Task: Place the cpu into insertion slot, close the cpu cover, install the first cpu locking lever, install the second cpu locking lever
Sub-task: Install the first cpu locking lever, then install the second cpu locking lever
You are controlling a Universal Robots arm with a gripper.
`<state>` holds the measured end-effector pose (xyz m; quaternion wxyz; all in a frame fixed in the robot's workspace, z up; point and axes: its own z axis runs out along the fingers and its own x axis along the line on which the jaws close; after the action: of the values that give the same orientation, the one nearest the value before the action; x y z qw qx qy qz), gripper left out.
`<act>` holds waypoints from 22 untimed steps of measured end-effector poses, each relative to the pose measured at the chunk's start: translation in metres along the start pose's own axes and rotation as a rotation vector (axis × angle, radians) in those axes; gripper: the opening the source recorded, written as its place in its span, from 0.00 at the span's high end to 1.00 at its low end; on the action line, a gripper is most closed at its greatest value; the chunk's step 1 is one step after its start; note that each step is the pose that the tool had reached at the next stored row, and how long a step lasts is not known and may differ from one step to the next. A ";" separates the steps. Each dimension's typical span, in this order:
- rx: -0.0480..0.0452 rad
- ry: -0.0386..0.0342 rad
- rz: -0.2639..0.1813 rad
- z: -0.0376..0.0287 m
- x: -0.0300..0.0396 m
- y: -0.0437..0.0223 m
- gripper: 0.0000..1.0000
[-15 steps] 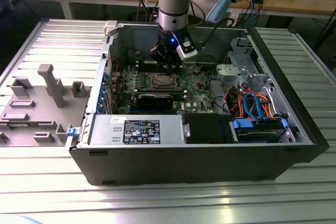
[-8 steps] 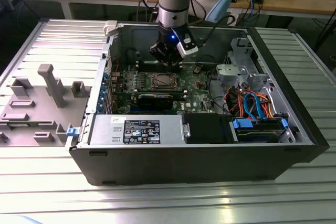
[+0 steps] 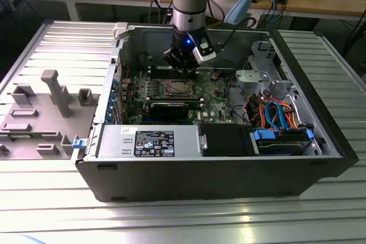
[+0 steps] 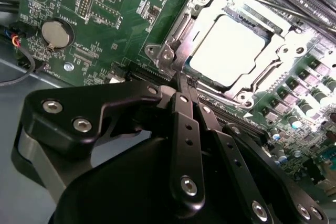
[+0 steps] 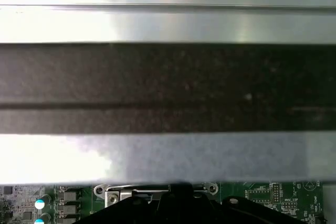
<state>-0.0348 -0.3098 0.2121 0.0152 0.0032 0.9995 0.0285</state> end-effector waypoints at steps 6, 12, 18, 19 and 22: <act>0.0000 0.0000 0.000 0.0001 0.0000 -0.0009 0.89; 0.0000 0.0000 0.000 0.0001 0.0000 -0.0012 0.89; -0.0001 0.0000 0.000 -0.0001 0.0000 -0.0043 0.89; 0.0000 0.0000 0.000 -0.0001 0.0000 -0.0043 0.89; 0.0000 0.0000 0.000 -0.0001 0.0000 -0.0045 0.89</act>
<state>-0.0348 -0.3142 0.2120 0.0152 0.0032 0.9995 0.0285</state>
